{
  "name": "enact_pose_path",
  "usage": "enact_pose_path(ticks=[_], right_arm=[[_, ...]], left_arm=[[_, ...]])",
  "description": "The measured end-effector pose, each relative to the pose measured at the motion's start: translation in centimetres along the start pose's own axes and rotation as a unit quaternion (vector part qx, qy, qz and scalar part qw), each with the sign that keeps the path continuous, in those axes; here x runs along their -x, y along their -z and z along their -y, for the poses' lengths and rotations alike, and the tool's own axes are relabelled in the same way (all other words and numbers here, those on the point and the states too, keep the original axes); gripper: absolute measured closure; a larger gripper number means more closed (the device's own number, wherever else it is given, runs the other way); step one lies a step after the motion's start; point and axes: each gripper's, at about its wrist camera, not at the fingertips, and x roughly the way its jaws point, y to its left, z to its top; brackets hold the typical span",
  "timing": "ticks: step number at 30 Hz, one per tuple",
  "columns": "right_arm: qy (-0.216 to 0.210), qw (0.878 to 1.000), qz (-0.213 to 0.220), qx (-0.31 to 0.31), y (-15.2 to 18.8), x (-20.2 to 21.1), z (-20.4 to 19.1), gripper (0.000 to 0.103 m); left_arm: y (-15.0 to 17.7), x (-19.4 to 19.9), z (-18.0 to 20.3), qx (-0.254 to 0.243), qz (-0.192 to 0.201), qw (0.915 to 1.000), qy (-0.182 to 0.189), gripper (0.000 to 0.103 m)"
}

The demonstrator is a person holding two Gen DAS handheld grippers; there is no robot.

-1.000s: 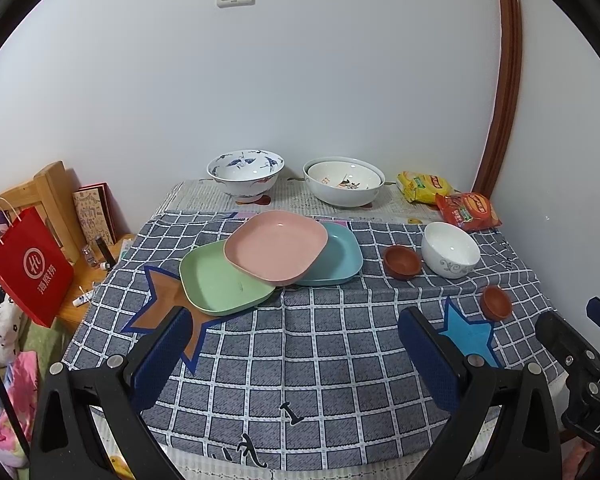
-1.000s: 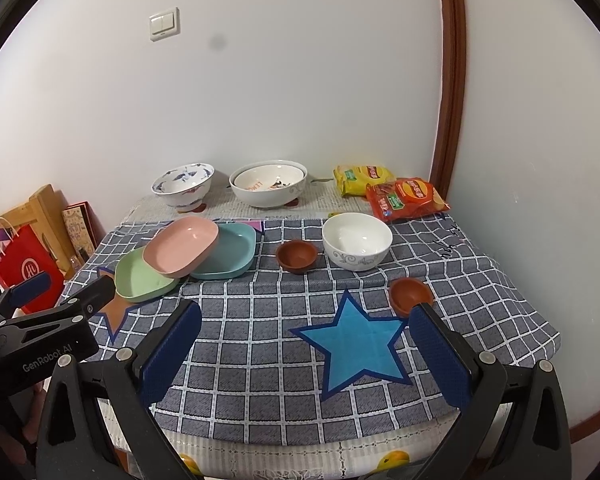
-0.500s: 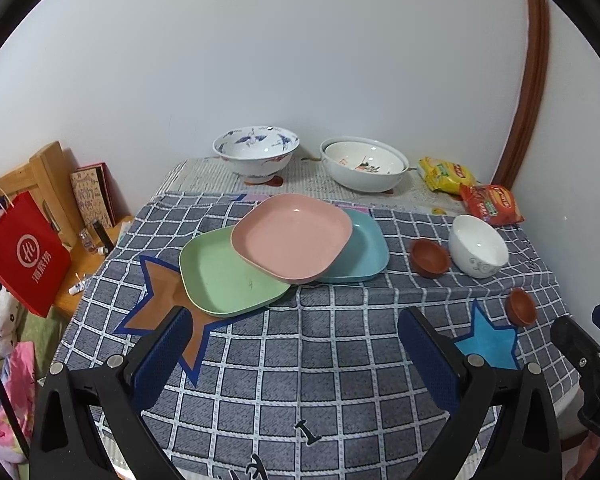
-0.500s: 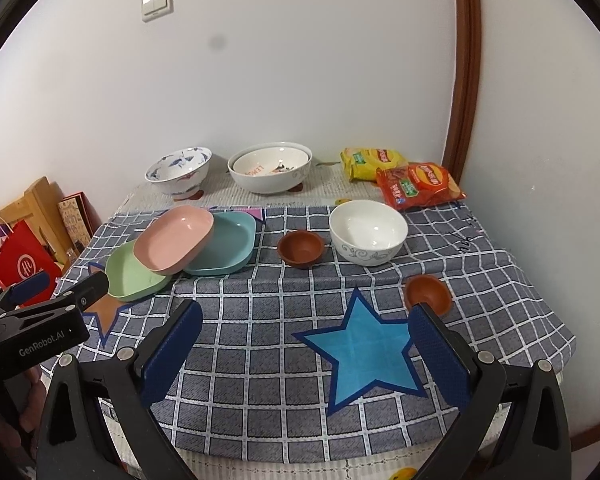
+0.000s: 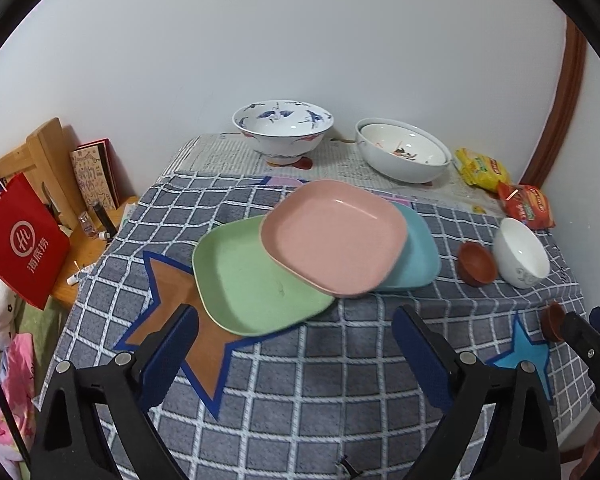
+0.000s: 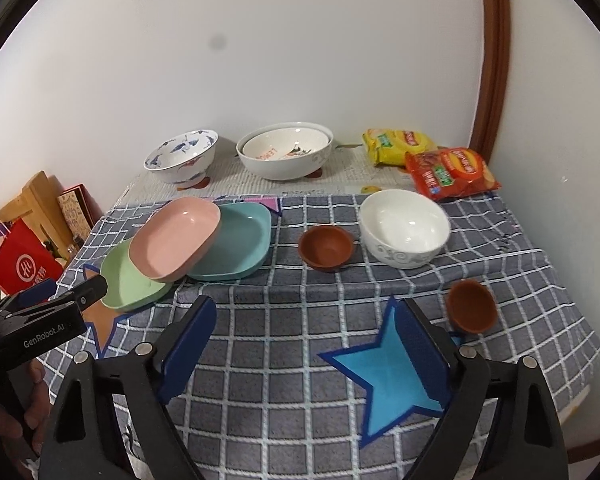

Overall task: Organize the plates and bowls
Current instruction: 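Reach the left gripper to the pink plate rim and close on it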

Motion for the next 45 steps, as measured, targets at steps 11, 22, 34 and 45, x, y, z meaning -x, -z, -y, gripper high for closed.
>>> enact_pose_path(ticks=[11,22,34,45], right_arm=[[-0.025,1.0,-0.018,-0.001,-2.5,-4.8,-2.7,0.026],[-0.048,0.997,-0.048,-0.036,-3.8,-10.1,-5.0,0.038],[-0.063,0.993,-0.08,-0.052,-4.5,-15.2,-7.1,0.048],[-0.084,0.99,-0.109,-0.044,-4.8,-18.1,-8.6,0.076]], left_arm=[[-2.6,-4.4,-2.1,0.003,-0.018,0.9998,0.001,0.015],[-5.8,-10.0,-2.0,-0.021,-0.038,0.9988,0.021,0.024],[-8.2,-15.3,-1.5,-0.034,-0.059,0.9972,0.031,0.037],[-8.5,-17.6,-1.9,-0.033,-0.08,0.9954,0.042,0.067]])
